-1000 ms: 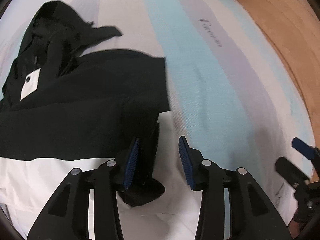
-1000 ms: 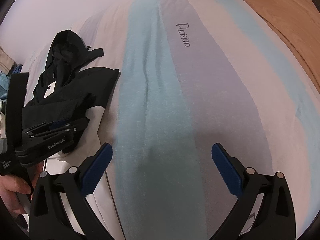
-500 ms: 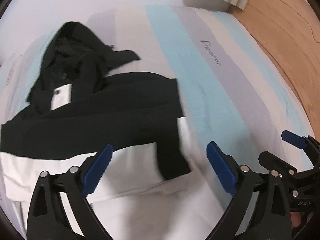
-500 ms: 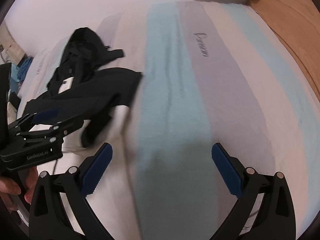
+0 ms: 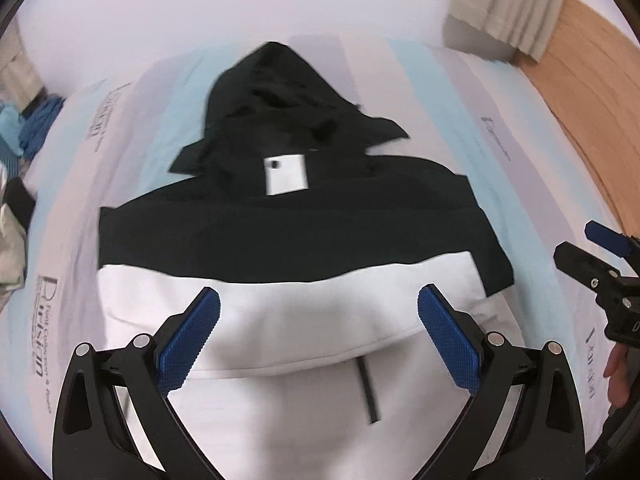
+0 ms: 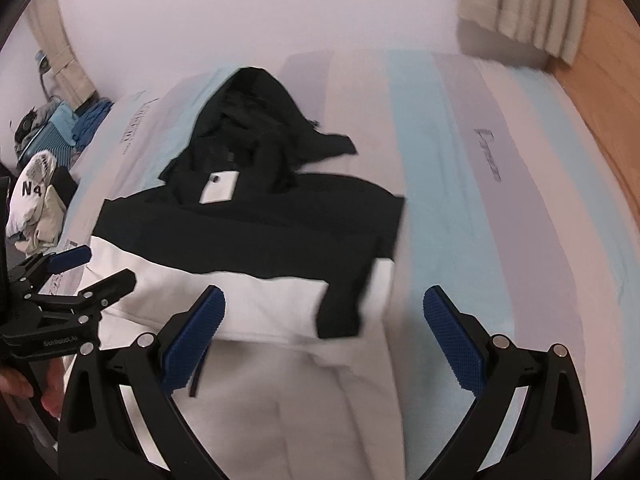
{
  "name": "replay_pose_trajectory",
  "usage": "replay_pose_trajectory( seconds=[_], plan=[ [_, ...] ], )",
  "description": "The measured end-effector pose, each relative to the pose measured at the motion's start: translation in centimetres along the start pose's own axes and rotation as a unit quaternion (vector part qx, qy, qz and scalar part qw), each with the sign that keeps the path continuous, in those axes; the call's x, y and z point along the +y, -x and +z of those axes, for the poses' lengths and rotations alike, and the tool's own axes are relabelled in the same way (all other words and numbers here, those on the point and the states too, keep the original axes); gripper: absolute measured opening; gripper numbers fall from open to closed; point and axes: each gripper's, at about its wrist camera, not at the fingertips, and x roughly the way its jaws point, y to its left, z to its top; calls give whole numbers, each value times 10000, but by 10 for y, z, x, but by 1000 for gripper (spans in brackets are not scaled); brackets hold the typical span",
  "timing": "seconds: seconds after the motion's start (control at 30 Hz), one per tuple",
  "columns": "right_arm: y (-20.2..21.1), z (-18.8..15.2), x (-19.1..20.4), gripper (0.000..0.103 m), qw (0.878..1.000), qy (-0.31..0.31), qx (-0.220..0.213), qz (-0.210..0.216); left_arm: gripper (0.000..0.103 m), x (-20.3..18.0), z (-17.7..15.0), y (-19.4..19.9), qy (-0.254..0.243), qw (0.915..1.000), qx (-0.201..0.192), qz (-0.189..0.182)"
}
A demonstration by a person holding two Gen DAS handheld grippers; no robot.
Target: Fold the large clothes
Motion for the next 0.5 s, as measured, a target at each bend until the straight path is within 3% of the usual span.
replay_pose_trajectory(
  seconds=[0.2,0.5],
  plan=[
    [24,21,39,96,9997,112,-113,-171,96,52,2,22,185,9998,16,-54],
    [54,45,85,96,9976,321,-268,-545,97,89,35,40,243,9995,147,-137]
  ],
)
